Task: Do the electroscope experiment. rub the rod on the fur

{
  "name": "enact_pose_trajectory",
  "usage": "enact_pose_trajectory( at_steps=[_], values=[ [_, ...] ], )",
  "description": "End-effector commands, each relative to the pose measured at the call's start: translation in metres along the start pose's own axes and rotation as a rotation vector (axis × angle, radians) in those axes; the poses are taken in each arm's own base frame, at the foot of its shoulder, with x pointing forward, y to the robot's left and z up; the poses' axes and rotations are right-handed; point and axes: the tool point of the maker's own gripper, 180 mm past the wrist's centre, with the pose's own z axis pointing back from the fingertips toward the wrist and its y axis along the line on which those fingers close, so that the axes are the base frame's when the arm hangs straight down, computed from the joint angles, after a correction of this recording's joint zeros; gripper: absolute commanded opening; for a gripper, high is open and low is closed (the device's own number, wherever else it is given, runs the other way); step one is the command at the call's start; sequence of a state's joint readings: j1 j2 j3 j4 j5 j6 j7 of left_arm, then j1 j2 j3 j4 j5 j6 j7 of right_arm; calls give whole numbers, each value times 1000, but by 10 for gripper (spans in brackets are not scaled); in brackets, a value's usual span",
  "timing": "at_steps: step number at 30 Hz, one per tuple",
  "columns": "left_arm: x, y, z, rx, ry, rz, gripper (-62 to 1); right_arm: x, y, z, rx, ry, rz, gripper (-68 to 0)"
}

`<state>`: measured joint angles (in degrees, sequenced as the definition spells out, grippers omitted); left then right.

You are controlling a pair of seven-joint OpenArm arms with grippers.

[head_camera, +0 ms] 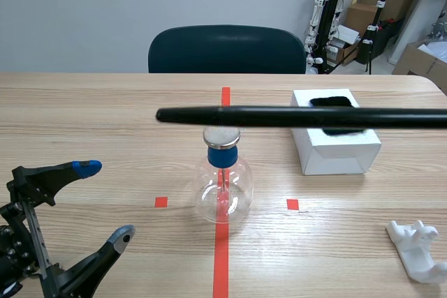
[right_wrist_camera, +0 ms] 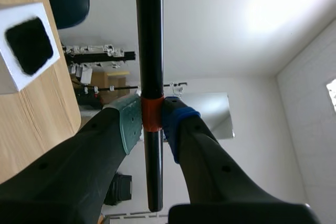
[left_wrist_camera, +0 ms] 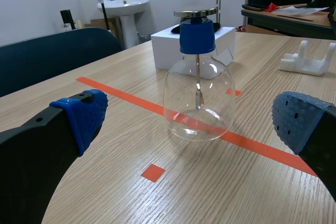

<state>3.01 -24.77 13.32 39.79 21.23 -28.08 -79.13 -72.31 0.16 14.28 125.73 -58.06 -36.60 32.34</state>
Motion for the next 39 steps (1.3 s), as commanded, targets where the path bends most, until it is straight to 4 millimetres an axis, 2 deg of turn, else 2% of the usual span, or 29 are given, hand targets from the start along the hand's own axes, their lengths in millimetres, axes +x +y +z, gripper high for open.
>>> enact_pose_trajectory(
  at_steps=[1, 10, 15, 18, 22, 27, 32, 39],
  values=[
    [7, 5, -1, 8, -29, -14, 14, -10, -7, 0, -22, 31, 17, -669],
    [7, 5, -1, 8, -29, -14, 14, -60, -12, 17, -5, 161, 104, -669],
    [7, 5, -1, 8, -29, -14, 14, -87, -2, 40, 48, 231, 137, -669],
    [7, 5, -1, 8, -29, -14, 14, -96, 12, 60, 116, 240, 134, -669],
    [7, 5, -1, 8, -29, -14, 14, -103, 33, 88, 209, 232, 91, -669],
    [7, 5, -1, 8, -29, -14, 14, -102, 39, 111, 203, 212, 9, -669],
    [7, 5, -1, 8, -29, -14, 14, -95, 41, 115, 201, 178, -14, -669],
    [7, 5, -1, 8, -29, -14, 14, -96, 38, 106, 154, 173, -9, -669]
  ],
)
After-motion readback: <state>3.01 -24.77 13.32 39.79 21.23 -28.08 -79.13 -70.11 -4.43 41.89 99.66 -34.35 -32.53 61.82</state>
